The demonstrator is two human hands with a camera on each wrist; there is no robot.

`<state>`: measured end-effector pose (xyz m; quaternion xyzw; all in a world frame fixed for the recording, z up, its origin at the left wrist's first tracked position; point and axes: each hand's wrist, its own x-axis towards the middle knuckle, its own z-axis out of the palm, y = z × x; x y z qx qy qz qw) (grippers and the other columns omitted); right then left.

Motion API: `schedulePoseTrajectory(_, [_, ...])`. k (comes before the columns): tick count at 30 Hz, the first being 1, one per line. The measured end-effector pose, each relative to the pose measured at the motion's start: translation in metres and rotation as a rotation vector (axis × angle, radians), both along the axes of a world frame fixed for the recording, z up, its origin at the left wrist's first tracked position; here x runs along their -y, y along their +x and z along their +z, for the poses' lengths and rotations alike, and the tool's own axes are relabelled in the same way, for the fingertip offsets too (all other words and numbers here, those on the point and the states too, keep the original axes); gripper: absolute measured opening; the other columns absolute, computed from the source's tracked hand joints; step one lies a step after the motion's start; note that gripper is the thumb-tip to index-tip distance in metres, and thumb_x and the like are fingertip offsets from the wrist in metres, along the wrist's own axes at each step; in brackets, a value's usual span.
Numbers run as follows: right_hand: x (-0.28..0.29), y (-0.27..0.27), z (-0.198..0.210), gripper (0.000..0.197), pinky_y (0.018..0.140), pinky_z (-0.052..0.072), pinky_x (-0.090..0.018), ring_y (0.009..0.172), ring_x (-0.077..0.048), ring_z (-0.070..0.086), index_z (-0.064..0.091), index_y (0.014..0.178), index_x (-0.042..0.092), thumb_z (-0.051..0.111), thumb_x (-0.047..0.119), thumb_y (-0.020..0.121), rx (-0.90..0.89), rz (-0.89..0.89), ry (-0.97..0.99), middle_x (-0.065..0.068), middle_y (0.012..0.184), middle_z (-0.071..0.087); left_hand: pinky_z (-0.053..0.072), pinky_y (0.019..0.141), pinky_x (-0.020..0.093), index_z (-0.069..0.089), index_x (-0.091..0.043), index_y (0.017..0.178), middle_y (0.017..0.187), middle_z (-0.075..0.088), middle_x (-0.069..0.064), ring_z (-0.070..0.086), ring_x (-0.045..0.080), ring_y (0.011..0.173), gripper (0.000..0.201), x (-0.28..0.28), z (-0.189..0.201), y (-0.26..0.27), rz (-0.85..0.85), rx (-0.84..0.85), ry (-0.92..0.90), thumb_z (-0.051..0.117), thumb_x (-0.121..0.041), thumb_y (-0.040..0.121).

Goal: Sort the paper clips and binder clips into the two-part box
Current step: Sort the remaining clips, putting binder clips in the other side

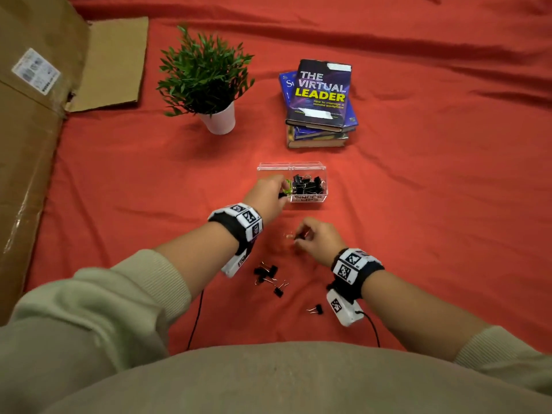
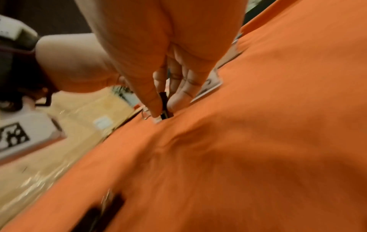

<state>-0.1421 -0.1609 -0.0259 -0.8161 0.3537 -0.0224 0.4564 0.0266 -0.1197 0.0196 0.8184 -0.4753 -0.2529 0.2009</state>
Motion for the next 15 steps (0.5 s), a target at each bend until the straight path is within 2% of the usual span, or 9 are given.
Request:
schedulePoseTrajectory(2, [0.026,-0.004,0.004,0.013,0.055,0.037,-0.005,0.057,0.002,0.047,0.065,0.085,0.012,0.073,0.007,0.075,0.044,-0.169,0.003,0.011,0.068,0.058,0.048,0.077,0.031,0.057,-0.014,0.099,0.097,0.065,0.008,0.061,0.026,0.088,0.018,0.024,0.001,-0.003,0.0,0.002,-0.022,0.066,-0.015,0.084])
schedulePoseTrajectory(4, [0.053,-0.005,0.011,0.015,0.056,0.038,-0.005,0.057,0.002,0.046,0.067,0.087,0.011,0.075,0.009,0.074,0.078,-0.284,-0.01,0.009,0.07,0.06,0.046,0.076,0.031,0.057,-0.013,0.098,0.097,0.065,0.008,0.06,0.025,0.089,0.016,0.044,0.0,-0.006,-0.014,0.032,-0.005,0.066,-0.016,0.085])
schedulePoseTrajectory(7, [0.089,0.003,0.019,0.019,0.06,0.04,-0.006,0.059,0.002,0.047,0.066,0.091,0.009,0.076,0.01,0.074,0.095,-0.368,-0.023,0.008,0.072,0.059,0.046,0.078,0.034,0.06,-0.013,0.098,0.101,0.065,0.011,0.06,0.028,0.096,0.013,0.06,-0.009,-0.007,-0.071,0.102,0.066,0.063,-0.019,0.087])
schedulePoseTrajectory(10, [0.111,0.019,0.023,0.019,0.072,0.049,-0.026,0.067,-0.008,0.054,0.067,0.09,0.011,0.077,0.013,0.074,0.076,-0.363,-0.055,0.001,0.079,0.064,0.047,0.085,0.038,0.063,-0.013,0.101,0.107,0.061,0.01,0.053,0.029,0.106,0.02,0.06,-0.019,-0.006,-0.116,0.248,0.103,0.061,-0.028,0.088])
schedulePoseTrajectory(11, [0.114,0.024,0.024,0.019,0.073,0.049,-0.03,0.07,-0.011,0.055,0.067,0.09,0.011,0.077,0.014,0.074,0.056,-0.34,-0.08,-0.002,0.081,0.066,0.046,0.088,0.039,0.064,-0.011,0.103,0.109,0.061,0.009,0.05,0.028,0.109,0.023,0.059,-0.022,-0.005,-0.152,0.31,0.098,0.059,-0.029,0.09])
schedulePoseTrajectory(13, [0.115,0.033,0.025,0.018,0.071,0.045,-0.027,0.074,-0.013,0.055,0.068,0.091,0.011,0.075,0.016,0.075,0.017,-0.284,-0.127,-0.006,0.086,0.069,0.041,0.093,0.038,0.067,-0.008,0.106,0.113,0.059,0.007,0.044,0.028,0.112,0.028,0.056,-0.025,-0.004,-0.208,0.377,0.06,0.056,-0.029,0.092])
schedulePoseTrajectory(15, [0.114,0.041,0.026,0.018,0.07,0.041,-0.023,0.077,-0.015,0.057,0.069,0.092,0.011,0.073,0.018,0.076,-0.029,-0.222,-0.183,-0.007,0.089,0.069,0.038,0.095,0.037,0.069,-0.009,0.109,0.115,0.058,0.006,0.042,0.027,0.112,0.029,0.051,-0.024,-0.002,-0.219,0.352,0.015,0.054,-0.029,0.093])
